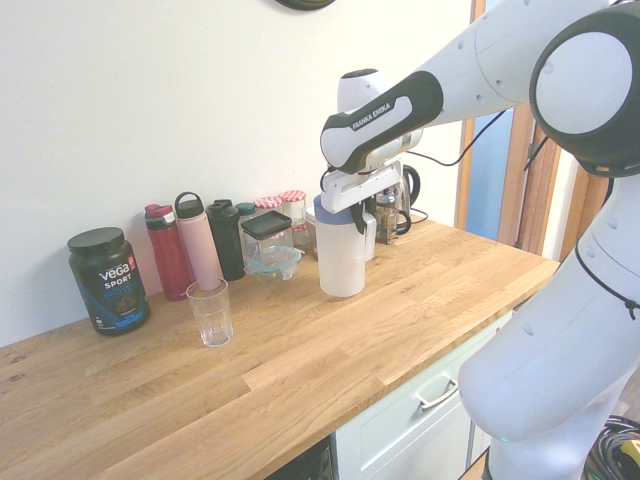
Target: Pour me some water
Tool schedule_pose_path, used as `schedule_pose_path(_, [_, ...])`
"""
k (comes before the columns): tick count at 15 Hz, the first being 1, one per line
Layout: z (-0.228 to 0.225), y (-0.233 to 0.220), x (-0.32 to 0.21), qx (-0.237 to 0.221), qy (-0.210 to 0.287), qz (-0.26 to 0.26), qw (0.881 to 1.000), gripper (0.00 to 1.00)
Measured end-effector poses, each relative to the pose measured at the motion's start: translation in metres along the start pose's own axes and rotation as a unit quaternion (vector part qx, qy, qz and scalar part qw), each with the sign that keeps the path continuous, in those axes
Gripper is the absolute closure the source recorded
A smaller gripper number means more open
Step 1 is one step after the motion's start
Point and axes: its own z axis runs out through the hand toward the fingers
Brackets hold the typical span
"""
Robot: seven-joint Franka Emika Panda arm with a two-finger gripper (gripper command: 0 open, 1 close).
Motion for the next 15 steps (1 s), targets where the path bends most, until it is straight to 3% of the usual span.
schedule_pose_path(10, [0.006, 0.010, -0.005, -0.003, -0.004, 0.007, 1.000, 0.00])
schedule_pose_path(15, [-0.028, 0.027, -0.018, 0.001, -0.018, 0.025, 1.000, 0.00])
